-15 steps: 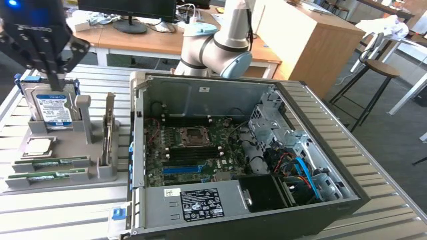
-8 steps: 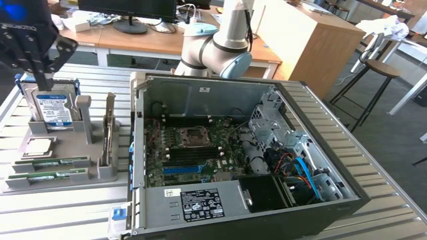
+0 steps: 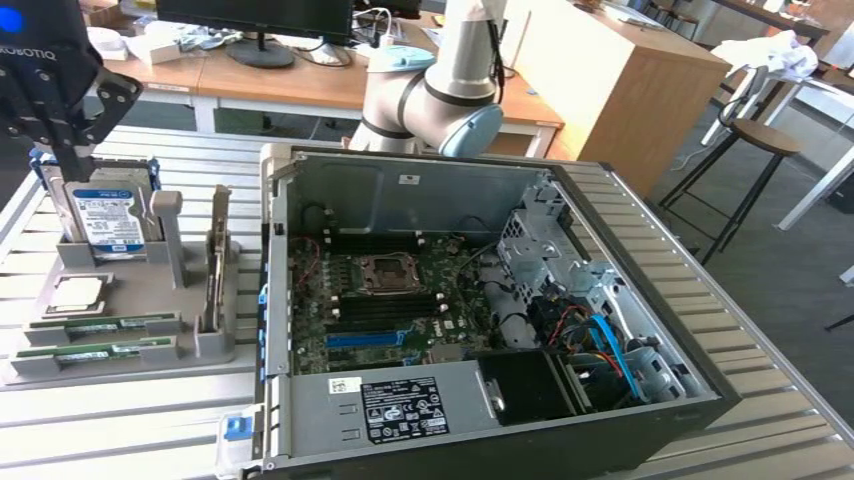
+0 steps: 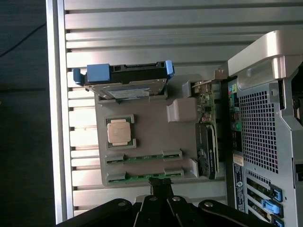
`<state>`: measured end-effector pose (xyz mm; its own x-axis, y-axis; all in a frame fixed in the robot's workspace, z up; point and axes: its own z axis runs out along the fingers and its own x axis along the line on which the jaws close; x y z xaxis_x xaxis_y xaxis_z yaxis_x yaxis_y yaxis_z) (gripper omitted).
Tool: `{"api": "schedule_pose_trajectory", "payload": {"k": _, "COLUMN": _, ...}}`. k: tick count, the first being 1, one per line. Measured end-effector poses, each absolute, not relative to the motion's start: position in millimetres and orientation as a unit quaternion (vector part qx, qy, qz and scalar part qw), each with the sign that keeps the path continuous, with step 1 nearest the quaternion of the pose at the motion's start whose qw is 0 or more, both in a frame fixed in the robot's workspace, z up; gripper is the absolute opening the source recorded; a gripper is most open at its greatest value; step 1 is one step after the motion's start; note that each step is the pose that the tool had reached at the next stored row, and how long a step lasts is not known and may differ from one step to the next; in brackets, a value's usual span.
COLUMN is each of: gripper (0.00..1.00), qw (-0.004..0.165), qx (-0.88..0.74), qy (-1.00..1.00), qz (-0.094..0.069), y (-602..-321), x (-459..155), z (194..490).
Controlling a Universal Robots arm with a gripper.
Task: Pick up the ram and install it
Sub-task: 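Reach for the ram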
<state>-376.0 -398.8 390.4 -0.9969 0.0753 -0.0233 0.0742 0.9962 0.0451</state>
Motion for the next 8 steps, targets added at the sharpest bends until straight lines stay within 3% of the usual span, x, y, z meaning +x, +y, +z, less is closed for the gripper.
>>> {"api": "schedule_pose_trajectory", "payload": {"k": 8, "gripper": 0.10, "qw": 0.012, "qx": 0.037, "qy": 0.999, "qz": 0.022, "y": -401.7, "x": -375.9, "z": 390.4}}
